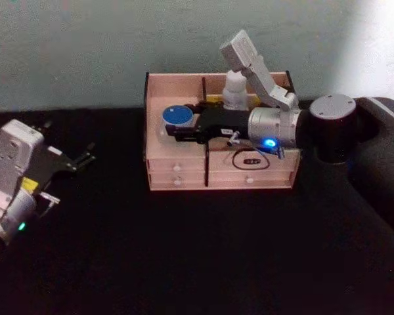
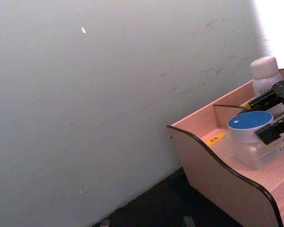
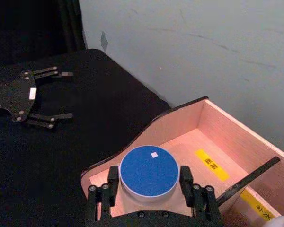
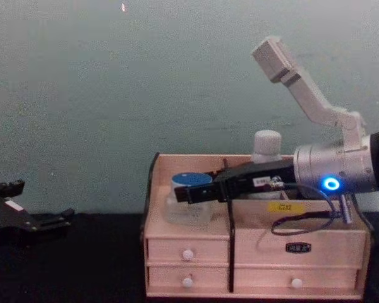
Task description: Pick up the facial cleanser and watermelon frost from the table and place them into the tiered storage box.
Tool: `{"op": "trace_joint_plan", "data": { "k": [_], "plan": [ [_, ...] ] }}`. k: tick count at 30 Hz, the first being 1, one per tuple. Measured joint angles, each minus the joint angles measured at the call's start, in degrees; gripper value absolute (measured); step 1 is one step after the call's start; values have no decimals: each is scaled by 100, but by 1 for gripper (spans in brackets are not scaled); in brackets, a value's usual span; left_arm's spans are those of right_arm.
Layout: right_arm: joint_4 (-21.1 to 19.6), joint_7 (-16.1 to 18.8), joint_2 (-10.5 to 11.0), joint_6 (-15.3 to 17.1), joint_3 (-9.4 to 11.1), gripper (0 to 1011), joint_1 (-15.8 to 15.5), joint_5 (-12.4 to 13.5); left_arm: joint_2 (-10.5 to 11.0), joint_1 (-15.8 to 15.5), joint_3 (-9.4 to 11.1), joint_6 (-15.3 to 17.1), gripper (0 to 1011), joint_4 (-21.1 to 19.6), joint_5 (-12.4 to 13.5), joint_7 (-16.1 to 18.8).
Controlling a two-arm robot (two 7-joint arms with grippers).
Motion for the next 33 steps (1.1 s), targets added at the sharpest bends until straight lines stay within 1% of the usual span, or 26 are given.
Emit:
{"op": "trace_joint_plan", "data": {
  "k": [2,5,9,19,24,25,28,30,31,33],
  "plan": [
    [0,1,1,0,-1,828,0,0,0,0,0,0,1001,0,0,0],
    [0,3,3,1,-3,927,0,-2,0,0,0,0,1001,0,0,0],
    [-1,5,3,1,-4,1002,0,-2,0,1,0,0,1001,0,0,0],
    [-54,-12,14,-12,1,1002,-12,-6,0,1,0,0,1001,0,0,0],
    [-393,-181,109,-129,85,1002,-156,-42,0,1,0,0,1001,0,0,0],
    [-523,-240,149,-166,123,1002,-215,-49,0,0,0,0,1001,0,0,0],
    [-726,-303,214,-188,180,1002,-298,-49,0,1,0,0,1001,0,0,0],
    [-976,-327,307,-176,241,1003,-401,-16,0,0,0,0,1001,0,0,0],
    [-1157,-328,385,-146,283,1002,-481,28,0,0,0,0,1001,0,0,0],
    [-1350,-322,478,-109,326,1002,-571,83,0,1,0,0,1001,0,0,0]
  ]
}}
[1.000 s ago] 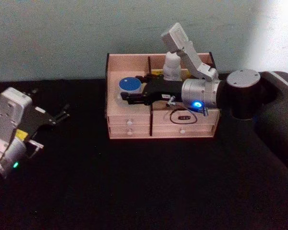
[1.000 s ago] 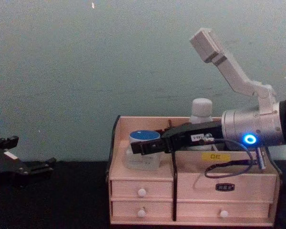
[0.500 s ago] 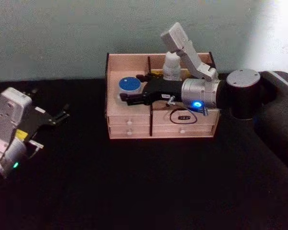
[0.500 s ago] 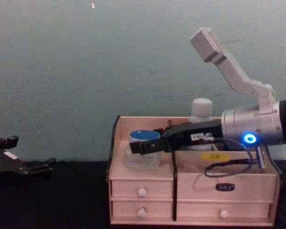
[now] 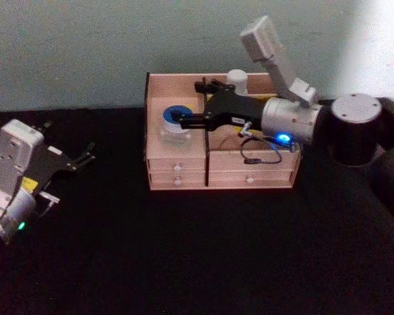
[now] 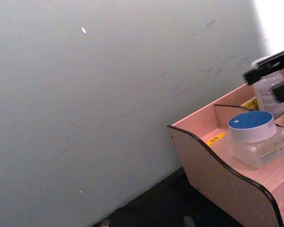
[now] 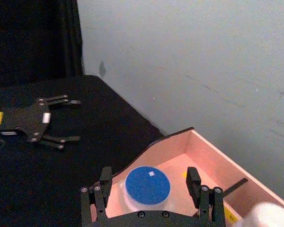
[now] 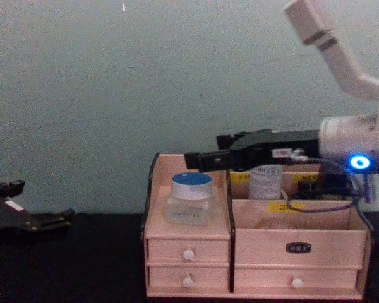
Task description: Pick up the facial cleanser and watermelon frost from the table and place them into the tiered storage box.
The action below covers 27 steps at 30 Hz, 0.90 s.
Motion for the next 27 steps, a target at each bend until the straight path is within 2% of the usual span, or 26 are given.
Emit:
{"op": "trace_joint_plan", "data": {
  "k": [4,10,13,14,17,20,24,25,26,27],
  "plan": [
    [-503,123,311,136,122,1003,-260,234,0,0,0,0,1001,0,0,0],
    [-1380,390,1050,418,363,1002,-814,703,0,0,0,0,1001,0,0,0],
    [-1754,414,1428,543,494,1002,-1131,882,0,0,0,0,1001,0,0,0],
    [-1933,390,1613,594,564,1002,-1304,966,0,0,0,0,1001,0,0,0],
    [-2172,285,1861,651,690,1003,-1570,1076,0,0,0,0,1001,0,0,0],
    [-2599,-169,2266,643,975,1002,-2108,1166,0,0,0,0,1001,0,0,0],
    [-2935,-795,2502,505,1254,1002,-2581,1086,0,0,0,0,1001,0,0,0],
    [-3081,-1209,2561,424,1419,1003,-2824,966,0,0,0,0,1001,0,0,0],
    [-3152,-1416,2573,390,1505,1002,-2949,895,0,0,0,0,1001,0,0,0],
    [-3267,-1850,2575,324,1654,1002,-3175,715,0,0,0,0,1001,0,0,0]
  ]
}}
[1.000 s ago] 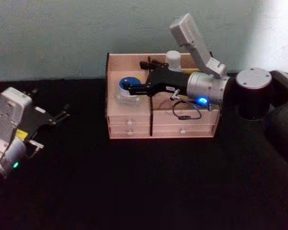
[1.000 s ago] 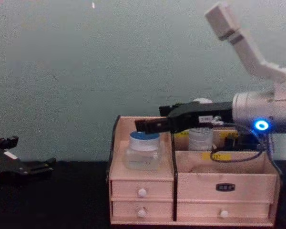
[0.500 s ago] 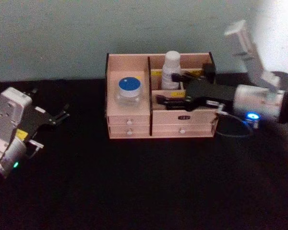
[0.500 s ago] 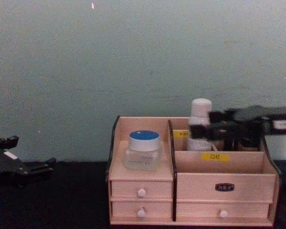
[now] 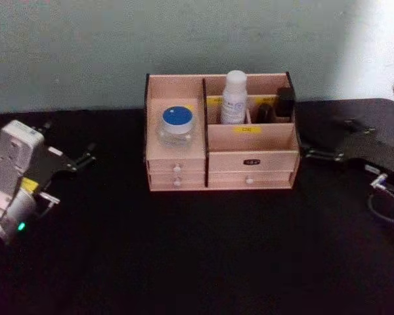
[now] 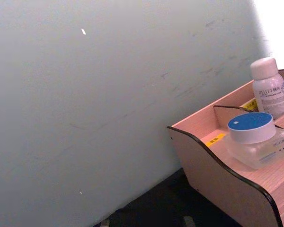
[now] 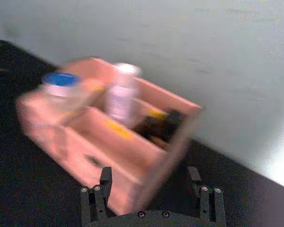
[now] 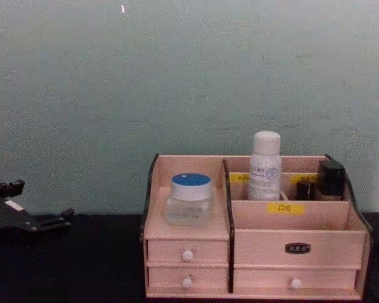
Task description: Pick up the facial cleanser and watermelon frost from the table and place them into the tiered storage box.
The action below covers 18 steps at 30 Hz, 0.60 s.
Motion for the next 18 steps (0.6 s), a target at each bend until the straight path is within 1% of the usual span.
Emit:
{"op": "trace_joint_plan", "data": {
  "k": [1,2,3,5,6,10,11,13,14,15,16,18],
  "plan": [
    [-45,-173,-8,-25,58,1002,-91,-81,0,0,0,0,1001,0,0,0],
    [-92,-427,-33,-56,126,1003,-195,-182,-1,0,0,0,1001,0,0,0],
    [-146,-808,-99,-102,224,1003,-357,-366,0,0,0,0,1001,0,0,0],
    [-164,-1183,-173,-160,277,1002,-466,-590,0,0,0,0,1001,0,0,0],
    [-157,-1575,-279,-221,298,1002,-552,-866,0,0,0,0,1001,0,0,0],
    [-12,-2160,-503,-334,262,1002,-611,-1361,0,0,0,0,1001,0,0,0],
    [108,-2338,-628,-368,233,1002,-603,-1496,0,0,0,0,1001,0,0,0],
    [264,-2445,-749,-385,188,1002,-566,-1605,0,0,0,0,1001,0,0,0],
    [415,-2520,-857,-398,127,1002,-514,-1711,0,0,0,0,1001,0,0,0],
    [473,-2542,-894,-401,107,1003,-495,-1748,0,0,0,0,1001,0,0,0],
    [604,-2574,-985,-407,59,1002,-444,-1821,0,0,0,0,1001,0,0,0],
    [730,-2585,-1057,-416,24,1002,-397,-1876,0,0,0,0,1001,0,0,-1]
  ]
}}
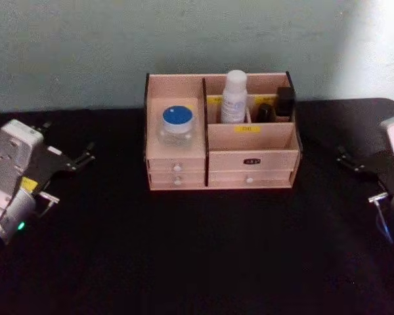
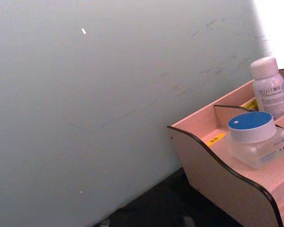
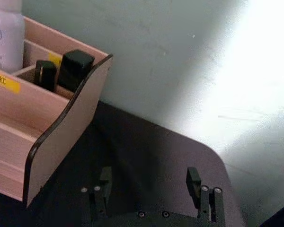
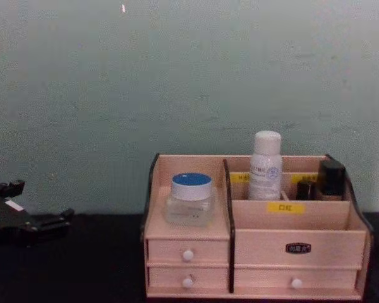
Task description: Pick up the facial cleanser and watermelon frost from the table and place them into the tiered storage box.
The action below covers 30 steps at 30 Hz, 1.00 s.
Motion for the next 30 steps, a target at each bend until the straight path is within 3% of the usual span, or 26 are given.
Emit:
{"op": "trace_joint_plan", "data": {
  "k": [3,30],
  "plan": [
    [155,8,-94,-14,-39,1002,66,-62,-1,0,0,0,1001,0,0,0],
    [38,4,-28,-12,-9,1002,17,-32,0,0,0,0,1001,0,0,0]
  ]
}}
